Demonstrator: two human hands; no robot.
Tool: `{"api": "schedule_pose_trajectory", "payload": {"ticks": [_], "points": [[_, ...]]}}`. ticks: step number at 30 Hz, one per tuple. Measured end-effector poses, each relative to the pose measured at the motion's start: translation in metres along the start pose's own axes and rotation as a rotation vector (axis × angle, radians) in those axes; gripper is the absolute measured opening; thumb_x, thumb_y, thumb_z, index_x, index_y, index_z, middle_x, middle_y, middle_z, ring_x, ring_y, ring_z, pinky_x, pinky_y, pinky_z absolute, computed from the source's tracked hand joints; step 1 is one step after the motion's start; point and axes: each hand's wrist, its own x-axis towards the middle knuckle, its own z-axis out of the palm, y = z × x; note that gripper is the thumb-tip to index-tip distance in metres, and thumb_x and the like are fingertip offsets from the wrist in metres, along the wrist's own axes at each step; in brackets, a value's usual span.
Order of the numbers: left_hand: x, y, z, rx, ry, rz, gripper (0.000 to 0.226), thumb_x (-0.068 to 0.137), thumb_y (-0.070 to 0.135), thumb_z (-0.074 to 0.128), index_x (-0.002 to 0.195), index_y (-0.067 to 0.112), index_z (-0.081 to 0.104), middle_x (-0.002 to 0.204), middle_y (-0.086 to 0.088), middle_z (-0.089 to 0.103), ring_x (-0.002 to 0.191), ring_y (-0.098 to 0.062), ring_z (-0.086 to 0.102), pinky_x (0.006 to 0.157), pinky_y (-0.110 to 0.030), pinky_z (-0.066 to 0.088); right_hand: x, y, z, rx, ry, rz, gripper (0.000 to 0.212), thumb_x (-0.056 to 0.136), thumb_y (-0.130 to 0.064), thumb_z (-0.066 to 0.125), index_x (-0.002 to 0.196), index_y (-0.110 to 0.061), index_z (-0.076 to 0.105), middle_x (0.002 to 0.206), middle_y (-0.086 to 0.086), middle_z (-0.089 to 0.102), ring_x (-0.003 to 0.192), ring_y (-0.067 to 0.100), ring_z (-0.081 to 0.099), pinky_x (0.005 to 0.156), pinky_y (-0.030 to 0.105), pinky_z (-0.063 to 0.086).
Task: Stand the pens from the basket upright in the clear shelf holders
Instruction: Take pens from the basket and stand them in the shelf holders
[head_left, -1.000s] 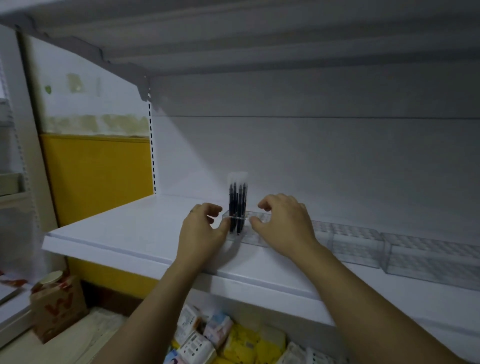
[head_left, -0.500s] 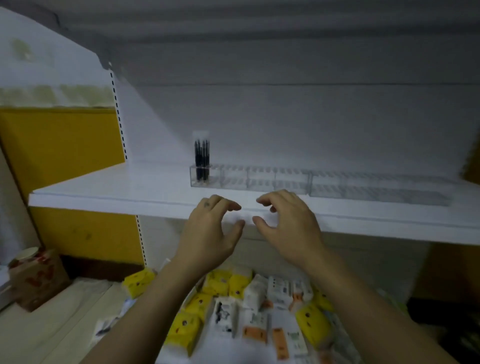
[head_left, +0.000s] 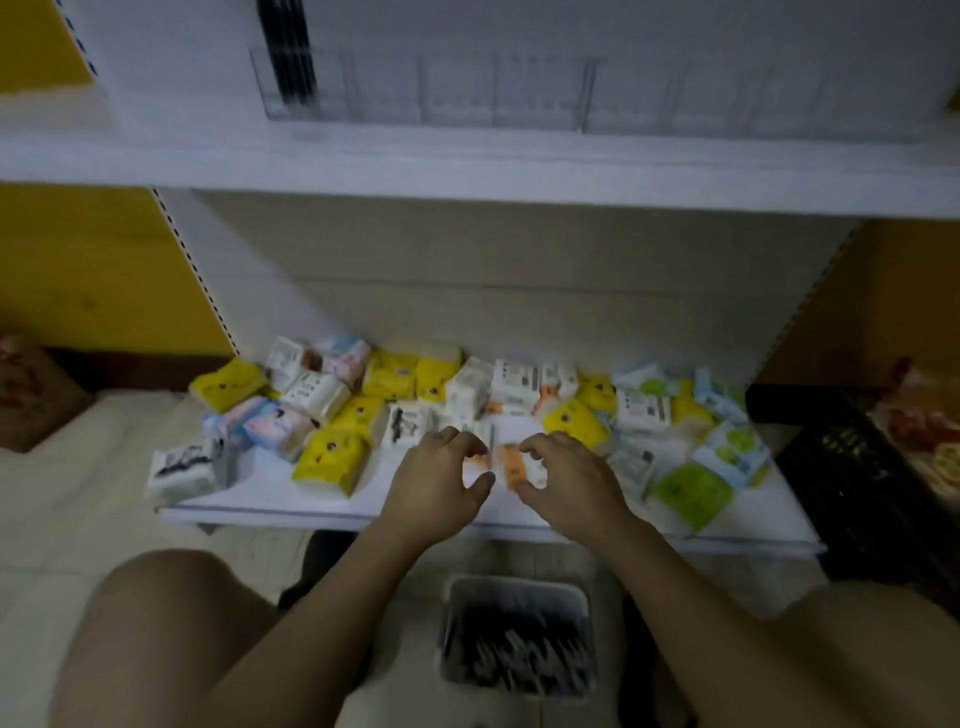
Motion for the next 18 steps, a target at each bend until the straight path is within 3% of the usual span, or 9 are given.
{"api": "schedule_pose_trajectory", "payload": {"ticks": [4,9,11,13,16,18], "points": [[-0.014,-0.021,0.071,-0.021,-0.231,-0.140,0.036,0.088,0.037,0.062,0.118,0.018,0.060,0.118,0.000,0.061,0.111,-0.023,0.053,0.088,-0.036,0.047,-0.011,0.039,0.064,0.025,-0.191,0.132,0.040,0.087,-0.033,0.064,0.124,-0.018,0.056,0.119,0.003,0.057,0.108,0.024,0.056,0.083,0.034,0.048],[-0.038,-0.043,0.158,-0.026,-0.525,-0.315,0.027,0.086,0.038,0.060,0.104,0.017,0.063,0.108,-0.006,0.065,0.096,-0.025,0.061,0.079,-0.034,0.053,-0.029,0.080,0.145,0.031,-0.408,0.248,0.018,0.089,-0.034,0.061,0.098,-0.018,0.061,0.096,0.003,0.063,0.088,0.022,0.060,0.062,0.025,0.039],[-0.051,-0.051,0.187,-0.064,-0.583,-0.380,0.020,0.088,0.033,0.059,0.102,0.020,0.064,0.100,-0.004,0.067,0.082,-0.019,0.060,0.067,-0.028,0.048,-0.036,0.094,0.171,0.058,-0.476,0.325,0.014,0.088,-0.029,0.062,0.097,-0.018,0.062,0.096,0.004,0.064,0.088,0.023,0.061,0.067,0.027,0.046],[-0.063,-0.059,0.211,-0.069,-0.631,-0.413,0.019,0.091,0.029,0.056,0.105,0.021,0.065,0.096,-0.002,0.067,0.076,-0.014,0.054,0.066,-0.027,0.043,-0.041,0.105,0.194,0.092,-0.544,0.398,0.018,0.091,-0.026,0.060,0.103,-0.014,0.062,0.099,0.007,0.063,0.092,0.025,0.061,0.072,0.030,0.048],[-0.077,-0.075,0.238,-0.116,-0.715,-0.472,0.015,0.092,0.026,0.054,0.099,0.018,0.065,0.095,-0.006,0.068,0.079,-0.017,0.058,0.071,-0.032,0.052,-0.044,0.117,0.220,0.109,-0.572,0.475,0.021,0.093,-0.028,0.056,0.107,-0.014,0.061,0.092,0.005,0.060,0.084,0.022,0.057,0.064,0.027,0.040],[-0.083,-0.086,0.250,-0.143,-0.772,-0.518,0.019,0.093,0.025,0.054,0.107,0.017,0.064,0.103,-0.008,0.066,0.090,-0.022,0.061,0.080,-0.035,0.055,-0.043,0.124,0.232,0.095,-0.563,0.502,0.023,0.092,-0.030,0.057,0.107,-0.013,0.061,0.094,0.006,0.062,0.087,0.024,0.059,0.068,0.030,0.045]]}}
